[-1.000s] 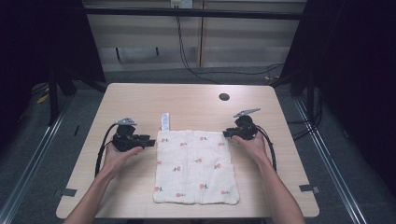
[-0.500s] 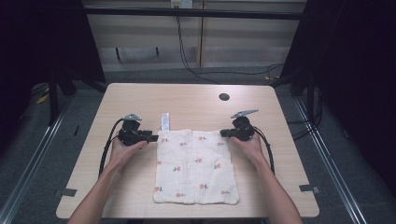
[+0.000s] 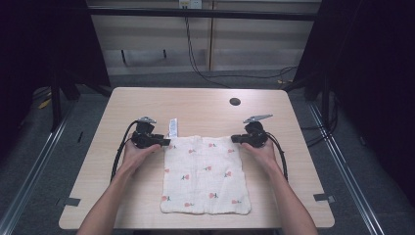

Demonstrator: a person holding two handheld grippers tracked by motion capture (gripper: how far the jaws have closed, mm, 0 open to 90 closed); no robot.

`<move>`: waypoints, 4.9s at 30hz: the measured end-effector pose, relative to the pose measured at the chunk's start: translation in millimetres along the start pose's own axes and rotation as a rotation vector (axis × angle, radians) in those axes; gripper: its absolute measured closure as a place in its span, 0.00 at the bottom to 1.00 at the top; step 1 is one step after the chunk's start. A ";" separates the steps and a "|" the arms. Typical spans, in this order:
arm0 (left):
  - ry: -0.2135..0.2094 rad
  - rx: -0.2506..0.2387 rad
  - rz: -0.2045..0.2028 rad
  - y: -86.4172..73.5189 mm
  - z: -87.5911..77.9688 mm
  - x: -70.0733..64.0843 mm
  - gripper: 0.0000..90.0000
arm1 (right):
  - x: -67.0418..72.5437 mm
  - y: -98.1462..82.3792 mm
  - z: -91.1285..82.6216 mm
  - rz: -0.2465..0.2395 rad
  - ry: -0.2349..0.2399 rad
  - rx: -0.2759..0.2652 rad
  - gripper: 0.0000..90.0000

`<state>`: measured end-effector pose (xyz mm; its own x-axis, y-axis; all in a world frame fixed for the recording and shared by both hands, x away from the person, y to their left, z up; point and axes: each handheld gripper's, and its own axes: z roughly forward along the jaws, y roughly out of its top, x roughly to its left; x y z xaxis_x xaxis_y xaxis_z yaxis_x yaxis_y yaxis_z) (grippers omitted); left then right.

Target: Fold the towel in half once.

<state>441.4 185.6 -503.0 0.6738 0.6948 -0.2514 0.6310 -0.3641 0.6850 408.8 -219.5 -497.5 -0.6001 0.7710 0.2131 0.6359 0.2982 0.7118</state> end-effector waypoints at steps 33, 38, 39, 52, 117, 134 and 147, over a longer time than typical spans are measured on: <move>-0.080 -0.086 0.060 19.9 -24.4 -17.8 0.97 | -1.6 13.2 -28.3 -0.003 0.035 -0.076 0.97; -0.088 -0.103 0.064 20.3 -31.1 -20.2 0.97 | -3.7 15.0 -33.9 0.009 0.048 -0.097 0.97; -0.092 -0.110 0.062 19.5 -33.5 -20.3 0.97 | -4.5 14.7 -34.9 0.016 0.057 -0.103 0.97; -0.116 -0.154 0.120 -0.9 -64.4 -38.6 0.97 | 10.9 10.2 -60.9 -0.008 0.090 -0.131 0.97; -0.277 -0.022 0.190 -90.6 -105.8 -106.3 0.96 | 90.7 -91.7 -122.1 -0.111 0.200 -0.016 0.97; -0.277 0.051 0.215 -108.5 -98.7 -114.4 0.88 | 97.1 -116.3 -114.0 -0.113 0.182 0.051 0.91; -0.301 0.029 0.204 -114.9 -112.4 -113.6 0.80 | 105.8 -125.3 -123.1 -0.116 0.164 0.054 0.77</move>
<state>249.2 218.2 -476.3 0.8671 0.3943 -0.3045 0.4798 -0.4965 0.7234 205.9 -244.6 -481.8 -0.7389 0.6291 0.2415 0.5807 0.4127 0.7017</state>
